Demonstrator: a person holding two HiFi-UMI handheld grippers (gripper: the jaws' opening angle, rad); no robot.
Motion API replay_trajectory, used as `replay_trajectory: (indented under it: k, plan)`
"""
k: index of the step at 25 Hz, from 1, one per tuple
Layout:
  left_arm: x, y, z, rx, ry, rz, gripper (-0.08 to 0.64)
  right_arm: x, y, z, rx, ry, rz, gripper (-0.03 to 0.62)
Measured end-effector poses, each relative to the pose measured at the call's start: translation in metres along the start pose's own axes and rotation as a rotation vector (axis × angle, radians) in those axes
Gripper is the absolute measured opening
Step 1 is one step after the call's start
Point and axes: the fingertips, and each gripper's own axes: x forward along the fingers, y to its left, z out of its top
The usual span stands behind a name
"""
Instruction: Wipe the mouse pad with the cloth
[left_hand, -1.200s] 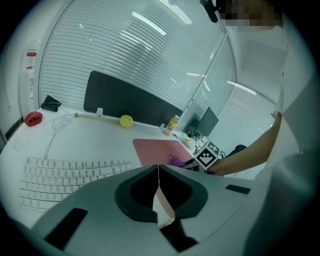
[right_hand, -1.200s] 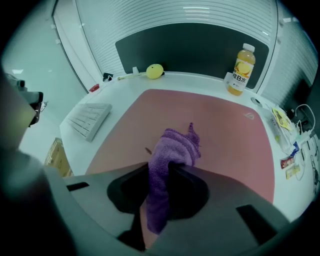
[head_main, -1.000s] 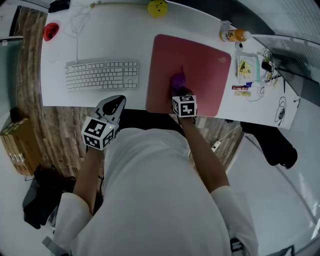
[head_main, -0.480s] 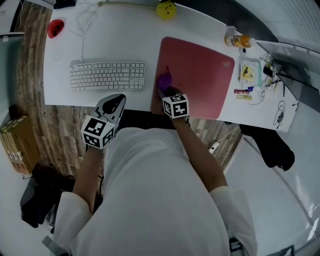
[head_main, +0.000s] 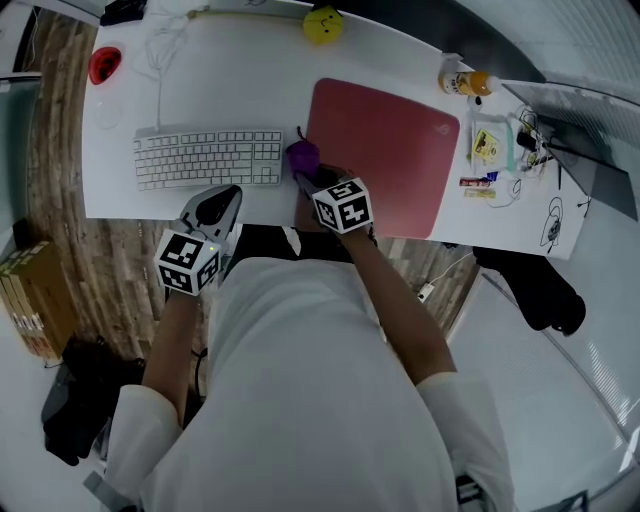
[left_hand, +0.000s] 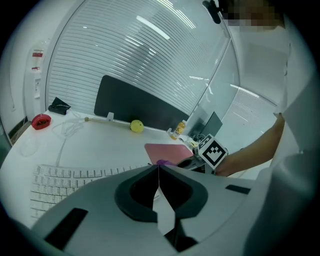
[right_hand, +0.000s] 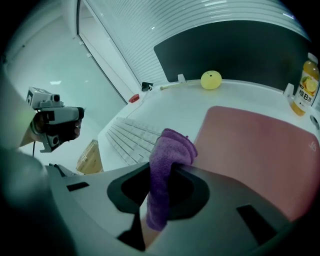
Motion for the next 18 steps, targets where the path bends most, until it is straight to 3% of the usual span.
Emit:
replay_trajectory:
  k: [12,18]
  plan:
    - [0.024,-0.045,0.008,0.003,0.015,0.066,0.021,-0.006,-0.073,-0.004,-0.068,0.017,-0.015,0.084]
    - [0.049,-0.082,0.01,0.005,0.023,0.073,0.021,-0.018,-0.112,-0.022,-0.034,0.007,-0.019,0.084]
